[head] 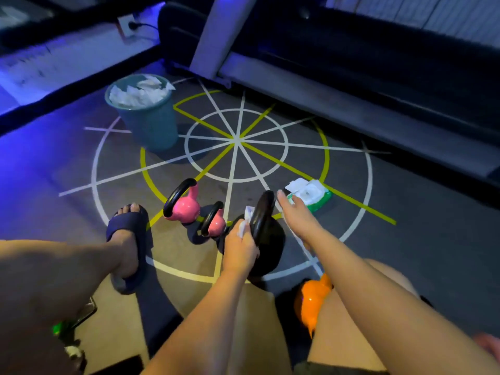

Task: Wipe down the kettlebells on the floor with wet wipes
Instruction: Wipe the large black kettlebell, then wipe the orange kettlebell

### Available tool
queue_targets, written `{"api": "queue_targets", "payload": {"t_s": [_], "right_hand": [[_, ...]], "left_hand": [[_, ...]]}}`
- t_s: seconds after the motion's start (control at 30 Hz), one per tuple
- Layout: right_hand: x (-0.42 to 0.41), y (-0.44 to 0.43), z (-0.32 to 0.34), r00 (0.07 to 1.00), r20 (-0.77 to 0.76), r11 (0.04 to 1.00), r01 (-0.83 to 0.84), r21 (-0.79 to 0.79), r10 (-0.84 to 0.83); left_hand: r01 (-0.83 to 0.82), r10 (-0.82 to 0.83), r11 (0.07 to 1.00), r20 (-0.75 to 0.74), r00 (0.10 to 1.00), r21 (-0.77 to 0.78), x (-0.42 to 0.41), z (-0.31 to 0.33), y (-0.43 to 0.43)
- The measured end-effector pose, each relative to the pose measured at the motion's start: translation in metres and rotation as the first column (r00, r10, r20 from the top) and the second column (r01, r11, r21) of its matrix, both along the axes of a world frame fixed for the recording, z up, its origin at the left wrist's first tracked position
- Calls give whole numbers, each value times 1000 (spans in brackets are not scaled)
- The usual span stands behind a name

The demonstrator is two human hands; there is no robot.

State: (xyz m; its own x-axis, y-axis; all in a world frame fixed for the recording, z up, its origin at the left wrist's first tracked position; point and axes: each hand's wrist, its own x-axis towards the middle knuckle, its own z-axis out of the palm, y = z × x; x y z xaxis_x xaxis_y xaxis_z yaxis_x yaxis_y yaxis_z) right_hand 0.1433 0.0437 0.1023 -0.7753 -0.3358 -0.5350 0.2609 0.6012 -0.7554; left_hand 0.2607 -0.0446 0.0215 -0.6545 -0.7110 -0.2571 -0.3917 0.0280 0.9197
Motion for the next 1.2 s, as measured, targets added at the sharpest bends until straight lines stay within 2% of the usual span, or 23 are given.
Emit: {"api": "queue_targets", "payload": {"t_s": [0.07, 0.13, 0.2, 0.27, 0.33, 0.37, 0.47, 0.57, 0.63, 0.73, 0.83, 0.9, 0.97, 1.03, 1.1, 1.13, 1.2], "right_hand": [[-10, 26, 15, 995, -71, 997, 75, 13, -74], [-20, 49, 35, 986, -111, 992, 128, 2, -127], [-23, 70, 52, 975, -161, 988, 156, -3, -154], [-17, 94, 59, 960, -237, 986, 164, 34, -152], [-4, 118, 58, 962, -256, 988, 127, 92, -100], [3, 129, 55, 972, -223, 991, 98, 93, -75], [21, 155, 62, 999, -30, 1000, 18, 15, -17], [31, 168, 79, 995, 46, 987, -87, -133, 94], [32, 172, 85, 993, -29, 976, -116, -184, 113], [23, 167, 80, 993, -115, 974, 2, -227, -29], [17, 151, 78, 963, -224, 984, 119, -132, -146], [8, 142, 71, 927, -320, 980, 198, -29, -197], [1, 141, 66, 906, -379, 970, 230, 75, -186], [0, 147, 66, 905, -368, 965, 253, 68, -211], [3, 161, 64, 907, -349, 963, 266, 37, -237], [5, 171, 63, 909, -337, 963, 270, 27, -245], [5, 192, 58, 905, -317, 956, 295, -10, -282]], "left_hand": [[43, -42, 998, 24, 999, -50, 0, 4, 0], [115, -92, 977, 133, 987, -179, 4, 17, 2], [104, -26, 936, 231, 973, -335, 12, 34, 3], [99, 40, 850, 251, 967, -517, 15, 48, 7], [191, -40, 746, 243, 969, -638, 12, 63, 21], [229, -125, 724, 203, 971, -651, 10, 71, 33], [397, -456, 743, 27, 890, -539, 1, 101, 76], [523, -562, 756, 21, 827, -394, -12, 126, 113], [559, -576, 767, 46, 816, -315, -22, 135, 129], [525, -552, 792, 0, 834, -312, -29, 141, 132], [479, -503, 852, -77, 861, -211, -25, 128, 112], [484, -486, 867, 9, 874, -114, -18, 111, 98], [520, -494, 849, 204, 845, -97, -17, 96, 95], [608, -538, 792, 396, 744, -65, -23, 77, 107], [733, -651, 680, 482, 586, 28, -29, 54, 130], [760, -676, 647, 507, 535, 61, -29, 42, 142], [747, -693, 654, 491, 528, 120, -27, 17, 159]]}}
